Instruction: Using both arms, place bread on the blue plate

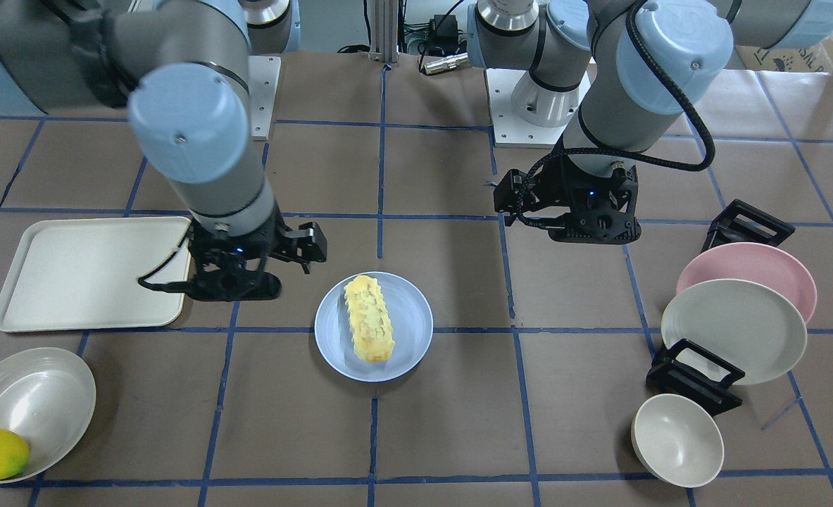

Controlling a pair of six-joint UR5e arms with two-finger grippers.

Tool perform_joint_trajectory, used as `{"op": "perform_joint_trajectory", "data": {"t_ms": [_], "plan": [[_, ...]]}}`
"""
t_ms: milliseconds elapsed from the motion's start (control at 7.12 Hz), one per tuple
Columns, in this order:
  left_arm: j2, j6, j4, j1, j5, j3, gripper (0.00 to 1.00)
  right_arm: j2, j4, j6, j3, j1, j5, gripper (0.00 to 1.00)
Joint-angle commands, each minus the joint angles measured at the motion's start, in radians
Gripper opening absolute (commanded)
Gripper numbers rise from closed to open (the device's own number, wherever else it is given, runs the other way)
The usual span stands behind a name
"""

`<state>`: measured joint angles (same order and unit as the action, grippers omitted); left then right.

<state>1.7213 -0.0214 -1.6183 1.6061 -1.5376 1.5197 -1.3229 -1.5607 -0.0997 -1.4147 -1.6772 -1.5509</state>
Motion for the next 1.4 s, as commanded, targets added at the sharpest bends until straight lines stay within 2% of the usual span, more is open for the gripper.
{"op": "perform_joint_trajectory", "data": {"t_ms": [0, 281, 1263], "plan": [[0.001, 0.0, 0.0, 0.0, 0.001, -0.003, 1.0, -0.126, 0.095, 0.063, -0.019, 0.097, 0.0, 1.0], [-0.002, 0.001, -0.002, 0.0, -0.001, -0.018, 1.0, -0.163, 0.073, 0.063, -0.097, 0.105, 0.006, 1.0], [-0.039, -0.003, 0.006, 0.017, -0.001, 0.007, 1.0, -0.165, 0.042, 0.063, -0.105, 0.103, 0.005, 1.0]]}}
